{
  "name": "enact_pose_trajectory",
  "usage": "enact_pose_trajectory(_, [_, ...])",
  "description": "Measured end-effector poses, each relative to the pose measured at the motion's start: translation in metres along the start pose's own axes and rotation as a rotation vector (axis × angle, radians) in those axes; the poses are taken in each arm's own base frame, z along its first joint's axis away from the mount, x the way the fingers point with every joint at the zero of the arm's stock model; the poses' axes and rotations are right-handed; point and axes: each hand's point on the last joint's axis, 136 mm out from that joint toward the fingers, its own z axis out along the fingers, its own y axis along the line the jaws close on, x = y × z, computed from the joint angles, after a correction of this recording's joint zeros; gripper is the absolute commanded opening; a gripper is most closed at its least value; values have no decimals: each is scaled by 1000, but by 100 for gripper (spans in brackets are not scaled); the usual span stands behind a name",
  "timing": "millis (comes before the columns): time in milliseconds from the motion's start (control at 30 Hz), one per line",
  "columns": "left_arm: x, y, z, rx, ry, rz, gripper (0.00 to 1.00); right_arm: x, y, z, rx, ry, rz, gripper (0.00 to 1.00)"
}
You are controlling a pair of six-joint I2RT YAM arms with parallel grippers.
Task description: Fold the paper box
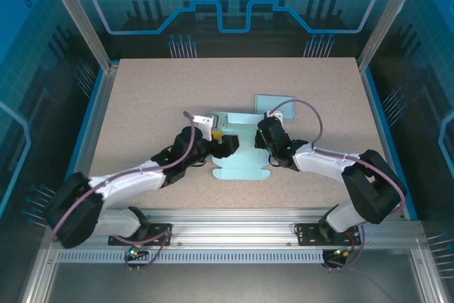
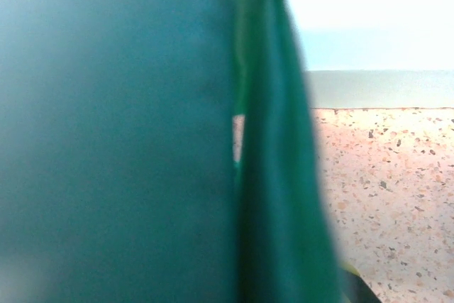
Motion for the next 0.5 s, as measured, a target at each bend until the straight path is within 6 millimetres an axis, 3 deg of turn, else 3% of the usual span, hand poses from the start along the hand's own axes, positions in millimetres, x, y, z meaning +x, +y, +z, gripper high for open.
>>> enact_pose_trajectory(133, [-35,-31,-47,91,-101,40,86,0,1,0,-2,1,-2,0])
enact_pose_trajectory(267, [-65,-36,-90,65,-230,108,83,1,1,0,-2,2,-2,0])
enact_pose_trajectory(367, [-81,-16,-107,-68,-301,151,81,1,1,0,-1,3,-3,0])
enact_pose_trajectory(500, [-100,45,-114,-319,-331,131,80,1,0,-3,-1,5,-3,0])
